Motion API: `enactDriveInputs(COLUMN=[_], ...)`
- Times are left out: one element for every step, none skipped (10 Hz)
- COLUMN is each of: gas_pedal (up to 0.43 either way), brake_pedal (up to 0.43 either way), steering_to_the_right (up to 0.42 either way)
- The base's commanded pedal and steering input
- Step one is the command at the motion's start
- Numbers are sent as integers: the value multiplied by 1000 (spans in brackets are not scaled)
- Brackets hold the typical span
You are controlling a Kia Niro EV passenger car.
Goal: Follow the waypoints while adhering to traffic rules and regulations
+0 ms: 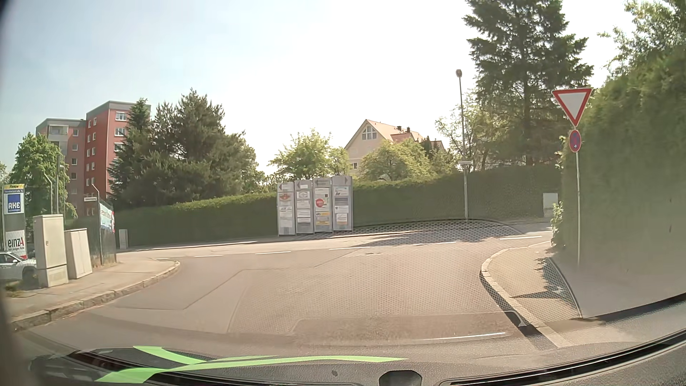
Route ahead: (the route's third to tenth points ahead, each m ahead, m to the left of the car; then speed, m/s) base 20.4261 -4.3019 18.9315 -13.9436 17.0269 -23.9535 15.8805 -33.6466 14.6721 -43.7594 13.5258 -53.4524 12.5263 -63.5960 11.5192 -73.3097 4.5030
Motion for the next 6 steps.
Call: enactDriveInputs(gas_pedal=[0, 0, 0, 0, 0, 0], brake_pedal=[207, 207, 213, 213, 213, 213], steering_to_the_right=[64, 67, 70, 70, 69, 68])
